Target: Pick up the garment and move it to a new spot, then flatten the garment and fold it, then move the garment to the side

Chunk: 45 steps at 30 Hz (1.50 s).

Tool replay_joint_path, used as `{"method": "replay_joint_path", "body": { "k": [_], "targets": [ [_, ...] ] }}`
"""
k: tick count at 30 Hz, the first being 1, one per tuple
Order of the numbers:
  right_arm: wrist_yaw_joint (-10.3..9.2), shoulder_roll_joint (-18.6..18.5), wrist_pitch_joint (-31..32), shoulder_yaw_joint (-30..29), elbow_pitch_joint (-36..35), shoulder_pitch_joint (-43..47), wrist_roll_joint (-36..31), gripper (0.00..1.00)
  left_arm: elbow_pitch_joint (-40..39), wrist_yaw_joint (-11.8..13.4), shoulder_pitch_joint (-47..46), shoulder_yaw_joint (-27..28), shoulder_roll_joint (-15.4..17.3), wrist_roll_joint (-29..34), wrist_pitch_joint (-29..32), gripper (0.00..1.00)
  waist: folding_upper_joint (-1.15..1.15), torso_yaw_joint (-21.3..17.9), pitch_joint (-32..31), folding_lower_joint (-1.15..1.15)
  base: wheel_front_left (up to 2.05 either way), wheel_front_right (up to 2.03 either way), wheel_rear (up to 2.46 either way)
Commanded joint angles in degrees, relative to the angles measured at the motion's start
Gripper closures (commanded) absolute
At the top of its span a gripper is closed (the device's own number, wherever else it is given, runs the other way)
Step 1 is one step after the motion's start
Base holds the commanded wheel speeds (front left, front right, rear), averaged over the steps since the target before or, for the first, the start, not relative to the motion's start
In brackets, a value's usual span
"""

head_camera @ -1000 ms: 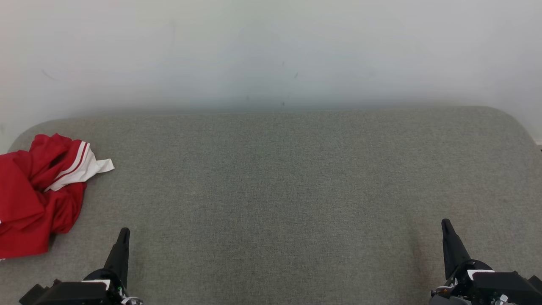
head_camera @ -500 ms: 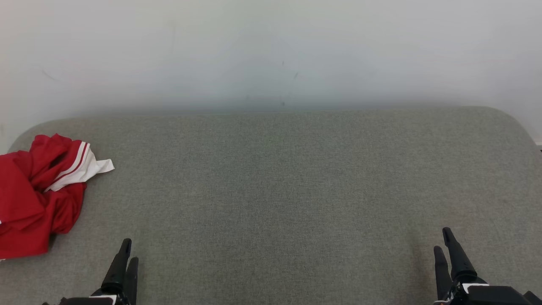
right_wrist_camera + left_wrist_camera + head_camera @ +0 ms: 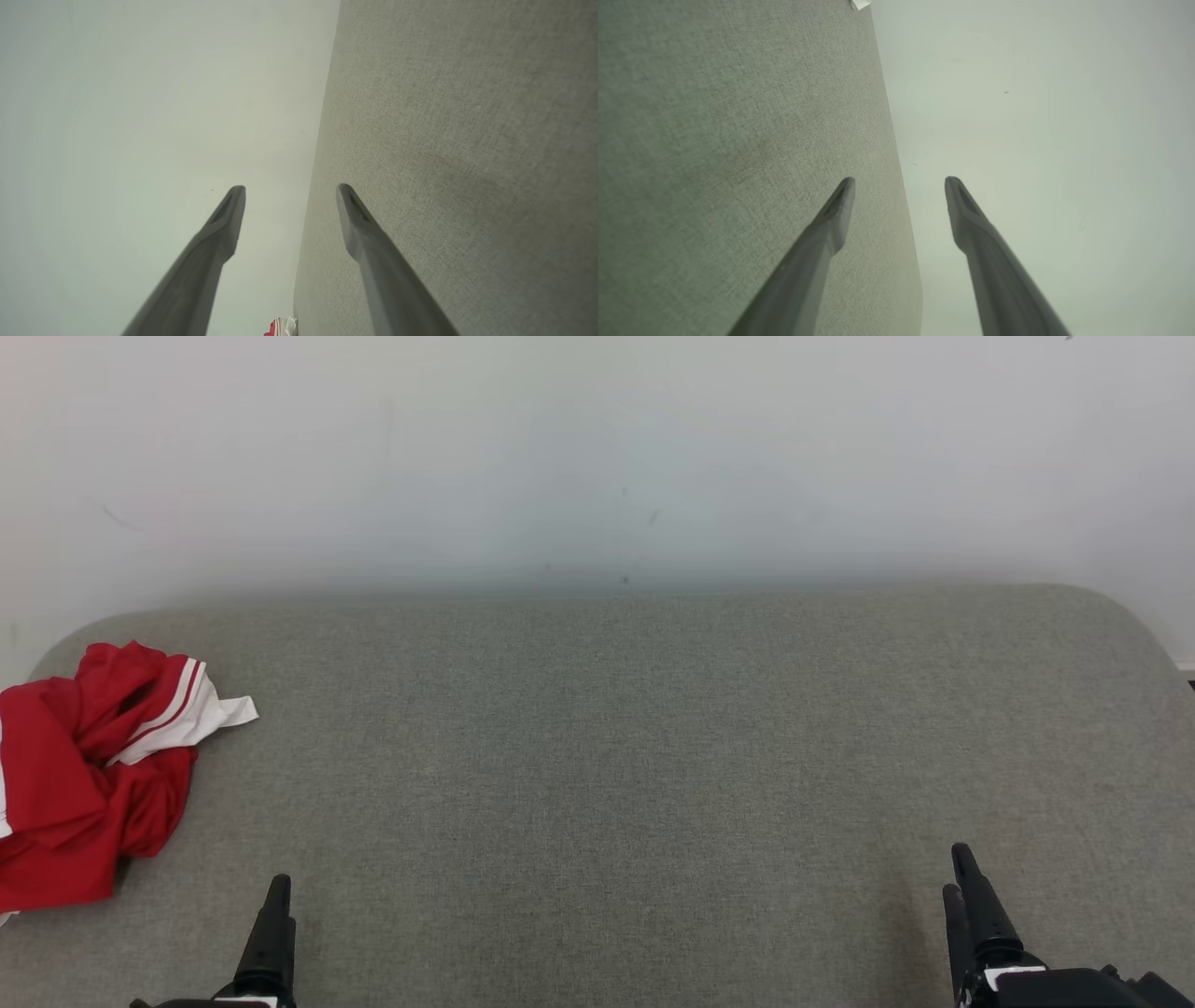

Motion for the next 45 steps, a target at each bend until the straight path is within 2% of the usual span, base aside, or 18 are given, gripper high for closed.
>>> {"method": "replay_joint_path", "body": {
  "k": [1,20,28,45],
  "targets": [
    [-0.02,-0.47,-0.43,0.33,-0.65,-0.56,-1.36,0.0,-0.76,-0.1,-0.42,-0.17,0.44,1.8,-0.56,0.0,0.0,0.03,-0.09,0.0,0.0,0.0,0.0],
    [-0.03,-0.46,-2.14,1.97,1.01,-0.52,-24.39,0.0,-0.52,-0.14,0.26,-3.41,0.63,23.28,-5.71,0.0,0.0,0.3,-1.55,0.0,0.0,0.0,0.0],
    [-0.04,-0.01,-1.38,0.5,-0.17,0.42,-34.78,0.0,-0.75,-0.13,1.08,-4.44,0.66,32.69,-7.55,0.0,0.0,0.23,-2.27,0.0,0.0,0.0,0.0],
    [-0.06,0.09,-1.45,2.14,-1.68,2.37,-50.22,0.0,-2.56,3.23,3.41,-9.27,0.39,47.18,-10.88,0.0,0.0,0.4,-3.78,0.0,0.0,0.0,0.0]
  ]
}}
